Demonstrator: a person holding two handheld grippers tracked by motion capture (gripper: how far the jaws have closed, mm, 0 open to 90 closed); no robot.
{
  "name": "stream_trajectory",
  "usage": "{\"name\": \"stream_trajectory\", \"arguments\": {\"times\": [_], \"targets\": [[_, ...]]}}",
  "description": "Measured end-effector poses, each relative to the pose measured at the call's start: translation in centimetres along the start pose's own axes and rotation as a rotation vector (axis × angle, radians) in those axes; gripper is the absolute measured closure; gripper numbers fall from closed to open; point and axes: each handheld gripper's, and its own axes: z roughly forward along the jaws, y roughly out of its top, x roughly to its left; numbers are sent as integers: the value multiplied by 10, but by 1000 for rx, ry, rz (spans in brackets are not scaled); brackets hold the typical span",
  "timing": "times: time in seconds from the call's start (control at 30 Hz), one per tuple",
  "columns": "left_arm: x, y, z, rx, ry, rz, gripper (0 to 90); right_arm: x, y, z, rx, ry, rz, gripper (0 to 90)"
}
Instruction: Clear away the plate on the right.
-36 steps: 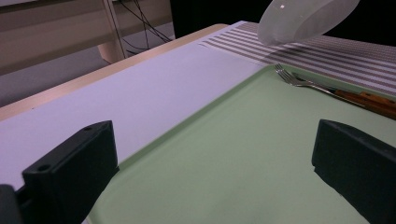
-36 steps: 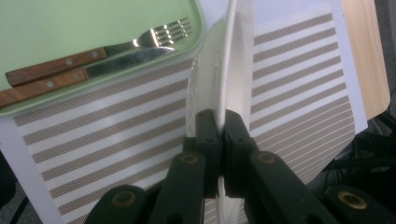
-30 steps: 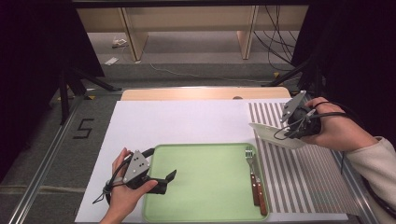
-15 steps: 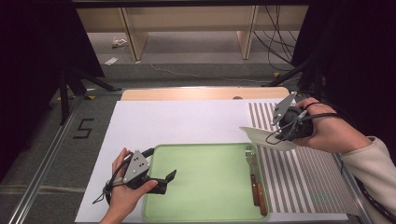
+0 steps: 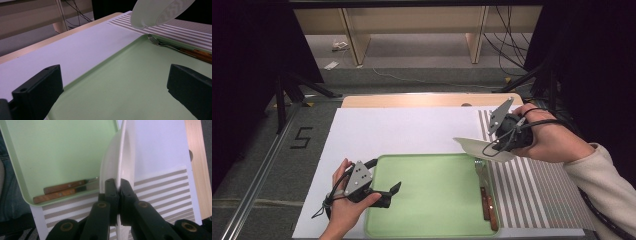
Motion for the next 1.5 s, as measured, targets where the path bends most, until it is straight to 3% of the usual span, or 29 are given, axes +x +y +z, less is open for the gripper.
{"name": "stream_trajectory", "arguments": {"times": [0.77, 1.5], "targets": [[0, 1, -1, -5, 11, -6, 0, 17, 52, 14, -64, 55, -101, 877], [0, 2, -2, -12, 12, -7, 0, 36, 99, 34, -86, 106, -188, 876]]}}
